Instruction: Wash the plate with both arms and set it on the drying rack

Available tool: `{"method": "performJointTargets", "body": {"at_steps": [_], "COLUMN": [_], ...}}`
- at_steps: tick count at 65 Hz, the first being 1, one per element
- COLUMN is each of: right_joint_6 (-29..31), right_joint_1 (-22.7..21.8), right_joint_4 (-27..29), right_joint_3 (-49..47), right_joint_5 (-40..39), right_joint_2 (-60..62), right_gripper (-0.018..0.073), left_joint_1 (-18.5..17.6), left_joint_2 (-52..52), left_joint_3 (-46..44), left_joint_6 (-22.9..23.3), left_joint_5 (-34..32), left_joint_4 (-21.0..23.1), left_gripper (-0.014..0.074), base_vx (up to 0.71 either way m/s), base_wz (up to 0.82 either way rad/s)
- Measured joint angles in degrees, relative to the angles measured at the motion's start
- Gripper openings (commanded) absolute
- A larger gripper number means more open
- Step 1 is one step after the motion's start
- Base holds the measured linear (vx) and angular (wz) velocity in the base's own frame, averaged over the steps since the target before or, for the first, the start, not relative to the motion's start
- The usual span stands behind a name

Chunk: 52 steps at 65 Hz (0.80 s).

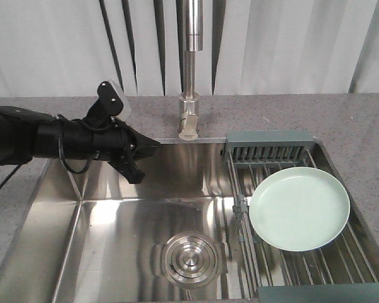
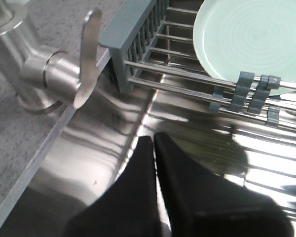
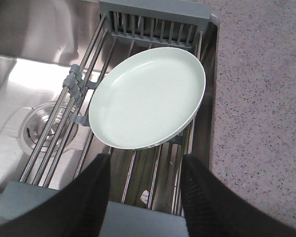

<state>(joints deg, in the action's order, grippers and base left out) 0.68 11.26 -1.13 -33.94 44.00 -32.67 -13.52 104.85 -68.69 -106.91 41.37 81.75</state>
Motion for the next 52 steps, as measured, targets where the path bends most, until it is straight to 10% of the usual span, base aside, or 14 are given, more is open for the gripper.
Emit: {"method": "performJointTargets", "body": {"at_steps": [17,52], "right_joint_6": [0.0,0.0], "right_joint_1": [0.0,0.0], "right_joint_4": [0.0,0.0], "right_joint_3": [0.0,0.0], "right_joint_5": [0.0,0.0], "right_joint_2": [0.0,0.0], "right_gripper": [0.0329,0.0329], "left_joint_1": [-2.8,-6.8], "left_joint_2": [3.7,14.3], "left_joint_3": [-0.6,-14.5], "left_joint_6": [-11.1,-12.1], "left_joint_5": [0.2,0.9], "left_joint_4": [9.1,10.3], "left_gripper": [-0.0008,-0.0008], "base_vx": [0.0,0.0], "base_wz": [0.0,0.0]}}
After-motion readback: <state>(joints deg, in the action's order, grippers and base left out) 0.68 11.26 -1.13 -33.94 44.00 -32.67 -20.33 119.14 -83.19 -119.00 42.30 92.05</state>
